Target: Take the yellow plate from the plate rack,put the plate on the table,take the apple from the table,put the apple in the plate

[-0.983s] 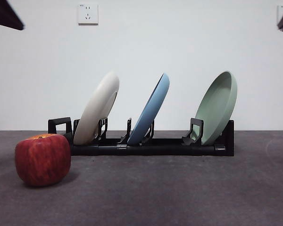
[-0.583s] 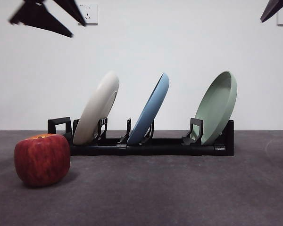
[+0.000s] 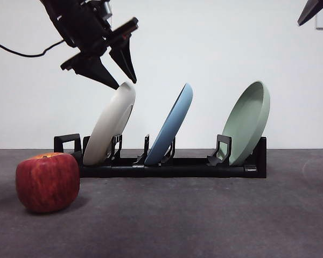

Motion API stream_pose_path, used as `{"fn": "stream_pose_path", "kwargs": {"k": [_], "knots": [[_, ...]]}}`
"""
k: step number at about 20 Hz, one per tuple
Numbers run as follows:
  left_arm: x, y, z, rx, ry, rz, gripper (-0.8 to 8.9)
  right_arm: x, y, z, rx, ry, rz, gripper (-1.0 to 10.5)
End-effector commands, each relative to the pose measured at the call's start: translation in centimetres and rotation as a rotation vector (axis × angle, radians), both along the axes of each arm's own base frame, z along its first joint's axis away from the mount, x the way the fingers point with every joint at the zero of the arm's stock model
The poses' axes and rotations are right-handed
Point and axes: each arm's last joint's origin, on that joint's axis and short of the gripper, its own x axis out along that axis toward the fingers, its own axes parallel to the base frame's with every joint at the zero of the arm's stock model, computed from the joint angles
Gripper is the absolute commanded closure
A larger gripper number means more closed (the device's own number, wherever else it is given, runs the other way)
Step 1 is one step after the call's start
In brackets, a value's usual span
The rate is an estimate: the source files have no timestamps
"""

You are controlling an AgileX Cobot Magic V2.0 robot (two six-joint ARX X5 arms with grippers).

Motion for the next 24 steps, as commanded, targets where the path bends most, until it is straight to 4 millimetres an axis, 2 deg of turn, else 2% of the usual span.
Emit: {"fn": "stream_pose_path", "kwargs": {"k": [1,2,4,9,11,14,18,21,24], "knots": [[0.2,-0.2,-0.1,0.002,-0.009,-0.004,5.98,0.0,0.0,0.1,-0.006,-0.01,0.005,6.3],[0.2,-0.2,-0.1,0.001,-0.012,-0.005,6.36,0.0,0.0,0.1,-0.005,-0.01,0.005,6.3],[0.2,-0.2,-0.2,0.018,-0.017,-0.024,8.35,0.0,0.0,0.1,-0.005,-0.01,0.005,6.3],[0.1,-0.2,0.0,0.029,-0.035,-0.041,8.22,0.1,0.0,0.2,-0.005,-0.013,0.004,6.3],[-0.3,0.0,0.8,0.025,-0.045,-0.042,8.22,0.1,0.0,0.3,-0.004,-0.018,0.004,6.3],[-1.7,0.3,3.3,0.011,-0.082,-0.046,8.22,0.1,0.0,0.9,-0.003,-0.039,0.004,6.3],[-4.9,0.6,7.7,0.031,-0.117,-0.102,8.22,0.1,0.0,2.5,0.006,-0.105,0.002,6.3],[-8.6,0.5,10.5,0.06,-0.145,-0.19,8.22,0.2,0.0,4.2,0.01,-0.154,-0.002,6.3],[-12.7,-0.3,12.1,0.082,-0.16,-0.297,8.22,0.5,0.0,6.4,0.021,-0.206,-0.005,6.3]]}}
